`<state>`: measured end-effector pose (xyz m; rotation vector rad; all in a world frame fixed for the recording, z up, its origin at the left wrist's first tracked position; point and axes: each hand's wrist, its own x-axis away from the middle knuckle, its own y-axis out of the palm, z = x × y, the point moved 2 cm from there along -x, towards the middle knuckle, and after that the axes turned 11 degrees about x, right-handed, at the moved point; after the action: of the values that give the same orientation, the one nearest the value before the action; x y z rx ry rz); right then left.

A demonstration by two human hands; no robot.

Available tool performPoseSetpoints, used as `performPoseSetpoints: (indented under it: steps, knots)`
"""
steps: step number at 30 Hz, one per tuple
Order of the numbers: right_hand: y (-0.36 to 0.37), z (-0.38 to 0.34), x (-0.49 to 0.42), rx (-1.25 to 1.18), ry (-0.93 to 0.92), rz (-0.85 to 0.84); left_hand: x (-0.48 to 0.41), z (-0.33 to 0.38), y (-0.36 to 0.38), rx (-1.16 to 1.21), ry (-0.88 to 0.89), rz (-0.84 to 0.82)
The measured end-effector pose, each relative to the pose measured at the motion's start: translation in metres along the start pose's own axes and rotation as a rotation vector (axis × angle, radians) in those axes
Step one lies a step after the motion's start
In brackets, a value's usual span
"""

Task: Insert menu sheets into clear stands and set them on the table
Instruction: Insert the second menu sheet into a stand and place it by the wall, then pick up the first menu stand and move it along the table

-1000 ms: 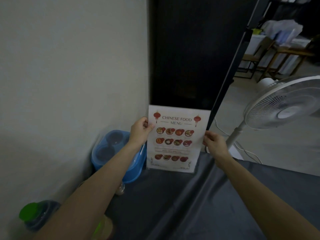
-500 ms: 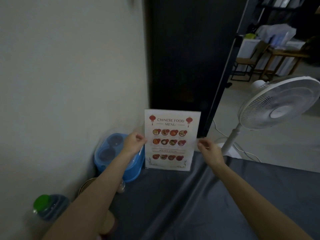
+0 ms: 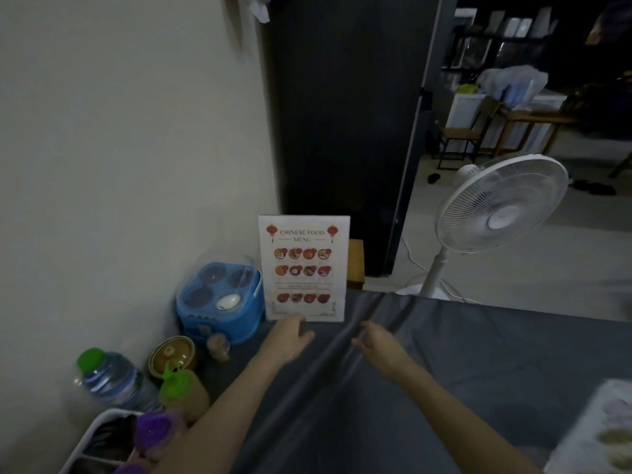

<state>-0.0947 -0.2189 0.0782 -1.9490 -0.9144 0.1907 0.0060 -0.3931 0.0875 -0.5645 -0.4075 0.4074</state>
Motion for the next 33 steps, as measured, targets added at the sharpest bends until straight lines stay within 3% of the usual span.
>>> performPoseSetpoints:
  steps: [3,9,15,26,33]
  knots:
    - [0.012,0.015,0.026,0.055,-0.035,-0.035,0.023,0.008,0.029,-0.113,-0.017,-0.062]
    - [0.035,0.057,0.078,0.378,-0.07,-0.128,0.062,0.011,0.095,-0.469,0.126,-0.155]
    - [0.031,0.095,0.121,0.445,-0.067,-0.172,0.101,0.016,0.156,-0.711,0.041,-0.284]
    - [0.013,0.124,0.183,0.341,-0.02,-0.153,0.144,0.049,0.195,-0.777,0.039,-0.323]
    - [0.001,0.135,0.214,0.286,0.058,-0.083,0.154,0.065,0.211,-0.717,0.137,-0.337]
